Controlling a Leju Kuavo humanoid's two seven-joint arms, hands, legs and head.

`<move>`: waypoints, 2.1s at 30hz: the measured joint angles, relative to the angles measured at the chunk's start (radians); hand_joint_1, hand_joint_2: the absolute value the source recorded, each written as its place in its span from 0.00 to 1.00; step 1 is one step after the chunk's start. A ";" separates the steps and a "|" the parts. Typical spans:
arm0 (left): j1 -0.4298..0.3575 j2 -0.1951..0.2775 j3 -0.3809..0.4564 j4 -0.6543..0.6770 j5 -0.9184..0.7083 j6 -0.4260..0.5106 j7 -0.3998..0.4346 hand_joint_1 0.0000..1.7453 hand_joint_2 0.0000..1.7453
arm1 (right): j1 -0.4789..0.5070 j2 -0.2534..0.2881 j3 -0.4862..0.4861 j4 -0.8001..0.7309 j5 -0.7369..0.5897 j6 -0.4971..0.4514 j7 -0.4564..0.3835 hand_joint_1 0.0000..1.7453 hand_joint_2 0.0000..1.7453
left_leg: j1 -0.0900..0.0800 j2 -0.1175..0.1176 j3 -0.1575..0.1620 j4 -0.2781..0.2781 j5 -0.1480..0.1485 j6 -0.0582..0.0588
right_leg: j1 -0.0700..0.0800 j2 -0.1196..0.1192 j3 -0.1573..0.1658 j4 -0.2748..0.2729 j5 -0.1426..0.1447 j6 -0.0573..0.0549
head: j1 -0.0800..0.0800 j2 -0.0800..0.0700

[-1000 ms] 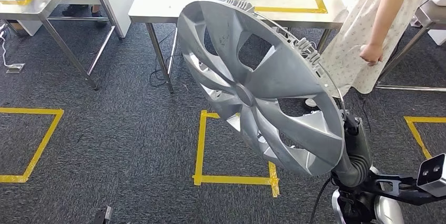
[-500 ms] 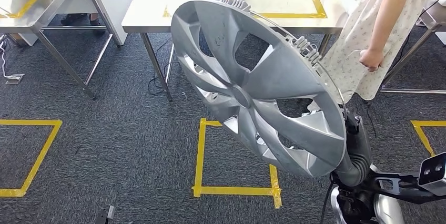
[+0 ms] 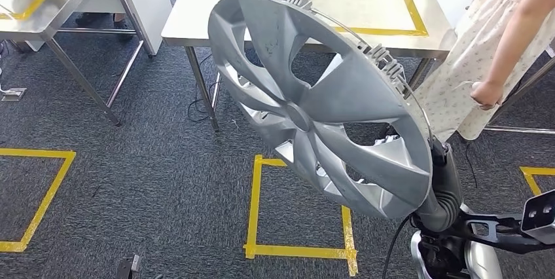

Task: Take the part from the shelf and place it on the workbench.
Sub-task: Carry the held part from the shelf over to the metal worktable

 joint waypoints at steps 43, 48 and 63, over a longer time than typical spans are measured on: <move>-0.006 -0.006 0.001 0.001 -0.009 -0.005 -0.004 0.00 1.00 | -0.023 0.012 0.017 -0.007 -0.009 -0.013 0.005 1.00 1.00 | 0.016 0.027 -0.142 0.268 -0.136 -0.069 | 0.000 -0.004 0.082 -0.240 0.172 -0.034 | -0.003 0.000; -0.006 -0.005 0.003 0.001 -0.009 -0.006 -0.005 0.00 1.00 | -0.023 0.012 0.017 -0.007 -0.005 -0.016 0.007 1.00 1.00 | 0.015 0.020 -0.082 0.109 -0.016 -0.052 | 0.005 0.015 0.091 -0.240 0.170 -0.034 | -0.002 0.000; -0.003 -0.006 0.010 0.000 -0.009 -0.006 -0.007 0.00 1.00 | -0.026 0.006 0.025 -0.011 -0.010 0.001 0.008 1.00 1.00 | 0.009 0.017 0.021 -0.003 -0.027 -0.017 | -0.002 -0.006 0.016 -0.132 0.162 0.018 | 0.001 0.000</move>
